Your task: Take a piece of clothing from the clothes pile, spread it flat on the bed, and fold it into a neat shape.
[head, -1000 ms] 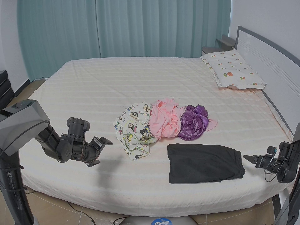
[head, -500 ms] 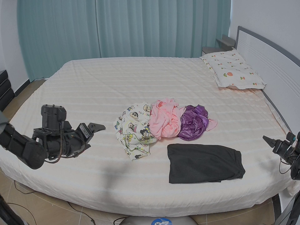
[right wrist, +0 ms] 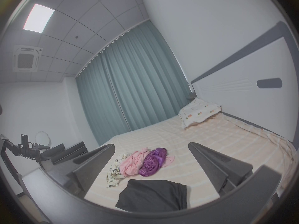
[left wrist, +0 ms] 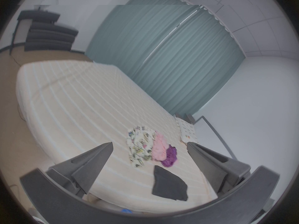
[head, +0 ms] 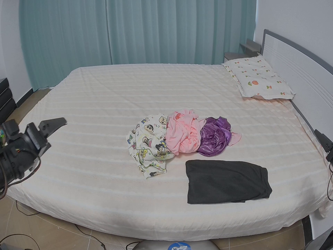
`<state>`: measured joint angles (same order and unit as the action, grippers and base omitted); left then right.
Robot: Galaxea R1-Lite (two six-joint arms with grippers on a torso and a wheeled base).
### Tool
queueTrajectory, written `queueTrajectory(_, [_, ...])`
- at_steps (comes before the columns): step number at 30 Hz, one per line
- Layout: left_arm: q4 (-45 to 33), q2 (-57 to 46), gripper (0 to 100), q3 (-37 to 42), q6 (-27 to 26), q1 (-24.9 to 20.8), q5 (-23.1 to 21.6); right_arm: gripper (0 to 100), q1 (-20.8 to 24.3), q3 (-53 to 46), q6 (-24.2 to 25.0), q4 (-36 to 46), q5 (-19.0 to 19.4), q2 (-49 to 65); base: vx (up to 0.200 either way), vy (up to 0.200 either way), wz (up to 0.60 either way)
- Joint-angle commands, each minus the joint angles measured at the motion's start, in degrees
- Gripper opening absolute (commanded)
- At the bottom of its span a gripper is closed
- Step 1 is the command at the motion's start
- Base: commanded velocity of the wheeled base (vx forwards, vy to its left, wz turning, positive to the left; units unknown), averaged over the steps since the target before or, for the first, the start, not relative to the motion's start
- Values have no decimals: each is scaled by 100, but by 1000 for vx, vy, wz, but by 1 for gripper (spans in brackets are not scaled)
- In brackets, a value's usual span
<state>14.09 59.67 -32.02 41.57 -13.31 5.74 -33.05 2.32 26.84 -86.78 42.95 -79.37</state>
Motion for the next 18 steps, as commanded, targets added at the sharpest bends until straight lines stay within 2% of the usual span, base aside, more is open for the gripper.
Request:
queueTrajectory(1, [-1066, -1968, 100, 118, -887, -5, 929, 100, 9, -65, 207, 795, 214, 1829, 0, 0, 0])
queueTrajectory(7, [-1937, -2997, 100, 74, -1538, 171, 1359, 100, 44, -47, 207, 1858, 372, 2989, 0, 0, 0])
queueTrajectory(11, [-2200, -3594, 100, 74, -2048, 505, 1368, 100, 44, 428, 348, 3106, 970, 4000, 0, 0, 0])
queueTrajectory(13, [-2200, -3594, 100, 74, -2048, 505, 1368, 100, 44, 428, 348, 3106, 970, 4000, 0, 0, 0])
queueTrajectory(14, [-2244, -3805, 100, 74, -2338, 830, 1359, 100, 79, 1016, 647, 3959, 1506, 4395, 0, 0, 0])
queueTrajectory(15, [-2306, -3902, 100, 65, -2443, 1068, 1351, 100, 79, 1386, 954, 4486, 1778, 4597, 0, 0, 0])
queueTrajectory(18, [-2376, -3990, 100, 74, -2478, 1375, 1351, 100, 70, 1526, 1042, 5084, 2183, 5019, 0, 0, 0])
